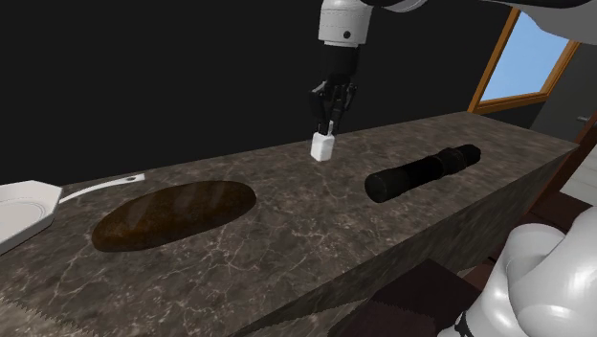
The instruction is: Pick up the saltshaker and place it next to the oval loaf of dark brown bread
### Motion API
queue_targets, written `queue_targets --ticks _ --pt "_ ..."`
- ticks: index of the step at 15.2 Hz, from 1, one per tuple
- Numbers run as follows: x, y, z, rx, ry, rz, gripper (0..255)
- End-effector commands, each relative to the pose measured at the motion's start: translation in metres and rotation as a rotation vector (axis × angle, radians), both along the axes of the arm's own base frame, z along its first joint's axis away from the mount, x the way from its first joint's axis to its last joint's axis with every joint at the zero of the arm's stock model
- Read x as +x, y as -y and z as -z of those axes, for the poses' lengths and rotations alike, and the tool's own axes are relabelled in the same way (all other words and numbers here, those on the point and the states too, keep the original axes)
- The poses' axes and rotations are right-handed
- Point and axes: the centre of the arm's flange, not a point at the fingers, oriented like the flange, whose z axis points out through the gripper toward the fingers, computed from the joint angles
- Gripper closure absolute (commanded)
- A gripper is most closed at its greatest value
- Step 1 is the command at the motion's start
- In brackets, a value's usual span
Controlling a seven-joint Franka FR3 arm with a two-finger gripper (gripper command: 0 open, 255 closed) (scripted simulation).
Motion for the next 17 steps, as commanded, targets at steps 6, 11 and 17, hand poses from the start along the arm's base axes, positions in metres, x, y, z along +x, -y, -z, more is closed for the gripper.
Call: queue_targets --ticks 6,11,17 --pt "-0.004 -0.092 -0.001 0.000 0.000 0.001 255" --pt "-0.005 -0.158 -0.001 0.000 0.000 0.001 255" --pt "-0.008 -0.237 -0.001 0.000 0.000 0.001 255"
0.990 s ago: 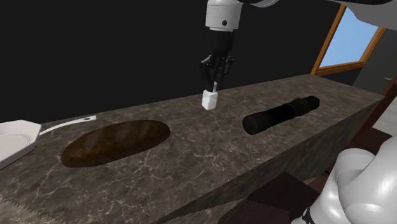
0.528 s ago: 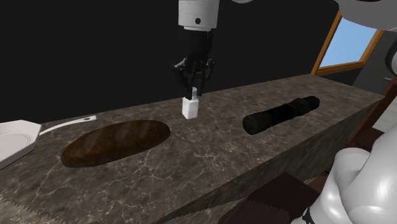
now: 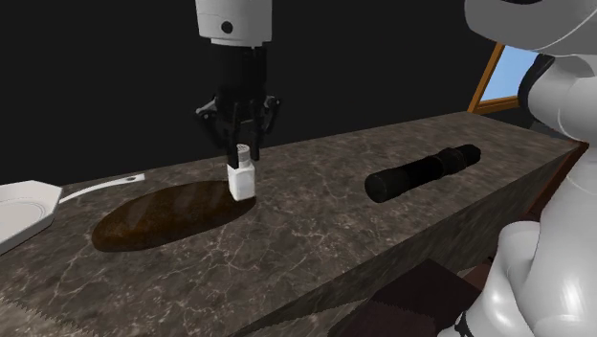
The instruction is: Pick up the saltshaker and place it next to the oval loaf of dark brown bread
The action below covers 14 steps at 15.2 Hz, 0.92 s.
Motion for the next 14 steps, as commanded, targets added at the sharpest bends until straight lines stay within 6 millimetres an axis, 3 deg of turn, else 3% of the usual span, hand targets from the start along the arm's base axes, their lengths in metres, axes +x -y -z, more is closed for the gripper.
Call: queue_targets --ticks 1,5,6,14 --pt "0.000 -0.025 -0.001 0.001 0.000 0.002 255" --pt "-0.002 -0.078 -0.001 0.001 0.000 0.002 255" --pt "-0.002 -0.099 -0.001 0.001 0.000 0.002 255" --pt "-0.002 -0.099 0.041 0.001 0.000 0.002 255"
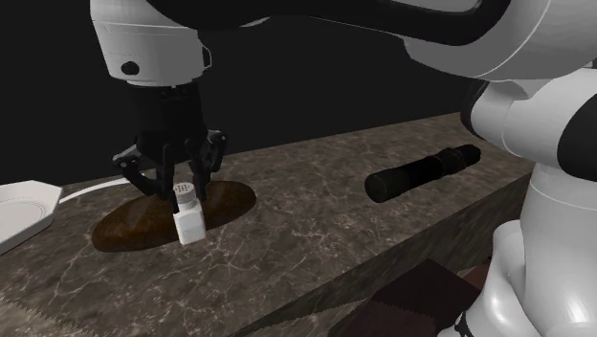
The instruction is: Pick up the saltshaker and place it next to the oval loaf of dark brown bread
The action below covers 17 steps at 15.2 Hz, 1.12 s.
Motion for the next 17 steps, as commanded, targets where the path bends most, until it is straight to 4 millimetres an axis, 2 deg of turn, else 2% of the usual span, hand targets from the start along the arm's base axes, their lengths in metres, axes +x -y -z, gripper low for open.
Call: queue_targets --ticks 1,17 --pt "0.000 -0.001 0.011 0.000 0.000 0.000 255" --pt "0.000 -0.001 0.095 0.000 0.000 0.000 255"
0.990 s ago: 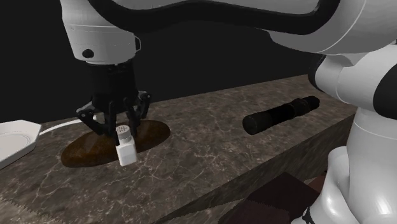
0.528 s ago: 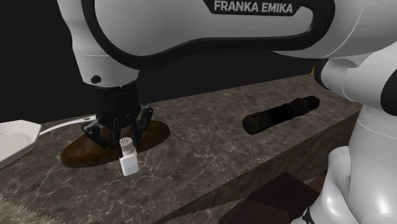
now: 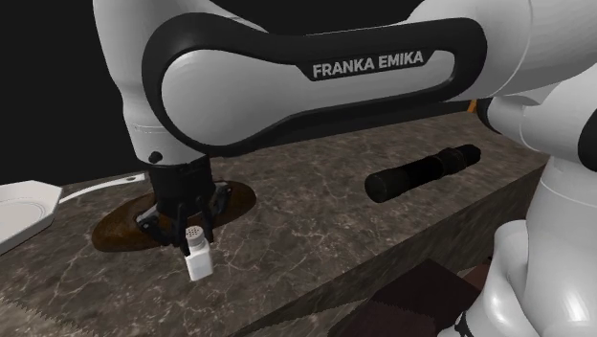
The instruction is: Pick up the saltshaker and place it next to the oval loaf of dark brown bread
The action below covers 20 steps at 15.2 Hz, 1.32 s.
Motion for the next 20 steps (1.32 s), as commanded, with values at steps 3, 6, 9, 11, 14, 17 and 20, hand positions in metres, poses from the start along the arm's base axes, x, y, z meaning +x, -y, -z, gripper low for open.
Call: queue_targets --ticks 3,6,9,11,14,17,20 --pt "0.000 -0.001 0.021 0.000 0.000 0.000 255" --pt "0.000 -0.001 0.028 0.000 0.000 0.000 255" --pt "0.000 -0.001 0.028 0.000 0.000 0.000 255" --pt "0.000 -0.001 0.028 0.000 0.000 0.000 255" --pt "0.000 -0.001 0.028 0.000 0.000 0.000 0" --pt "0.000 -0.001 0.028 0.000 0.000 0.000 0" --pt "0.000 -0.001 0.002 0.000 0.000 0.000 0"
